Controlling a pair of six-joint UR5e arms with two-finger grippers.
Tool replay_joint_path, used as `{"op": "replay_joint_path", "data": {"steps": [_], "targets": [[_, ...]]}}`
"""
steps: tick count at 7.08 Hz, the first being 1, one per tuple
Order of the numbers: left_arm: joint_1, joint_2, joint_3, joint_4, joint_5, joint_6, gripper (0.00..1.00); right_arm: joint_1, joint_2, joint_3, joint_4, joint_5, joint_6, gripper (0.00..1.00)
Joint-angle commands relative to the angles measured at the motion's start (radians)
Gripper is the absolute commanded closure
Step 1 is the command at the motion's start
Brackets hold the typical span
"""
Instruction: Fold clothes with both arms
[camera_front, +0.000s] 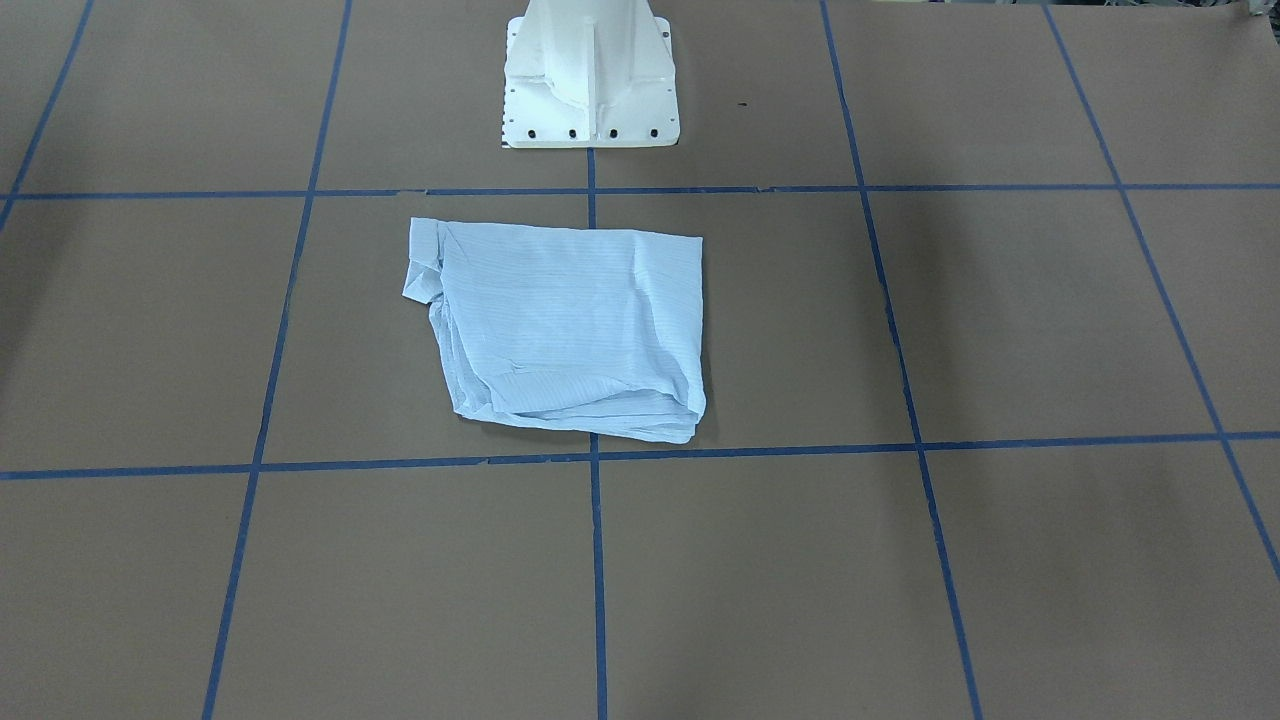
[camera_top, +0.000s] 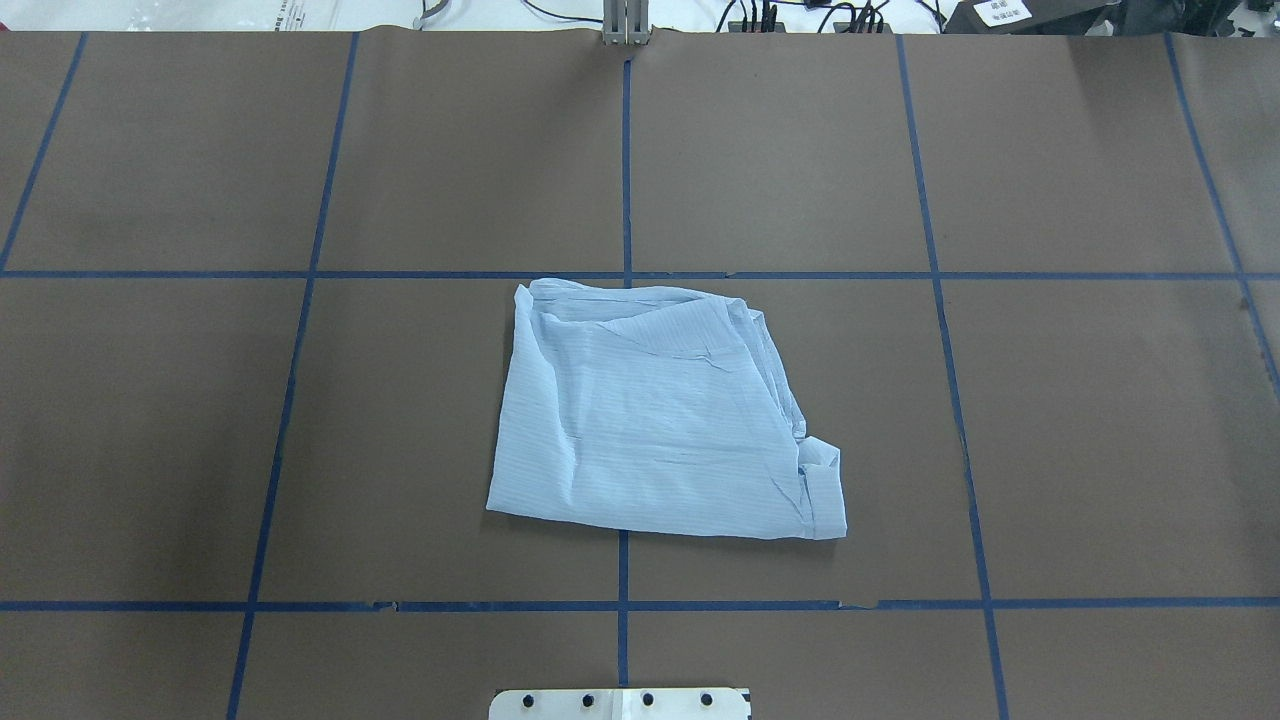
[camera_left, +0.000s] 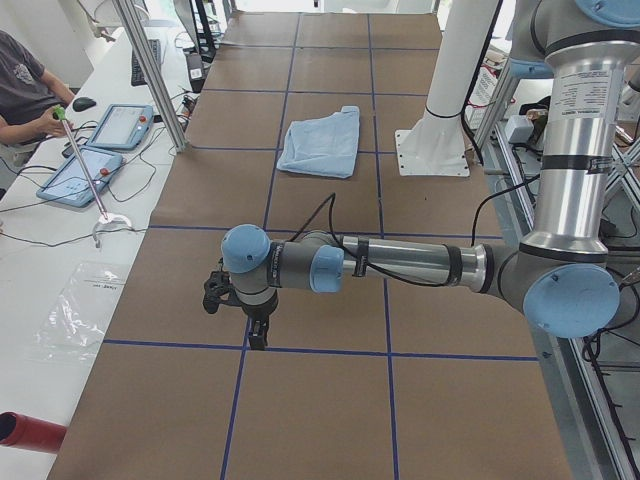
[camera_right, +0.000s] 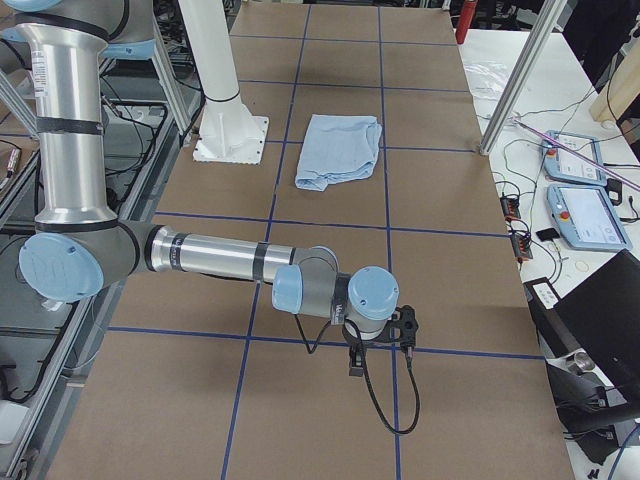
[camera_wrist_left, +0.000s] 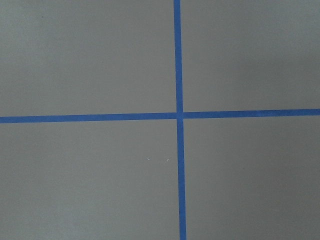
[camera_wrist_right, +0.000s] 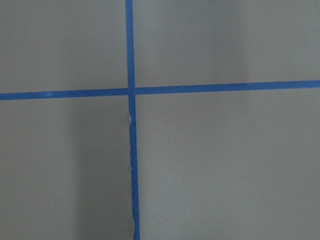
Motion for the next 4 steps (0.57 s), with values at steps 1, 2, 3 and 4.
{"op": "replay_joint_path", "data": {"steps": [1,2,3,4], "targets": [[-0.001,0.000,0.000,-0.001,0.000,0.000,0.00,0.000,0.000,0.002,0.000,0.000,0.000,0.00],[-0.001,0.000,0.002,-0.001,0.000,0.000,0.00,0.000,0.000,0.004,0.000,0.000,0.000,0.00],[0.001,0.000,0.002,-0.001,0.000,0.000,0.00,0.000,0.002,0.007,0.000,0.002,-0.001,0.00],[0.001,0.000,0.002,-0.001,0.000,0.000,0.00,0.000,0.002,0.007,0.000,0.002,0.000,0.00]]}}
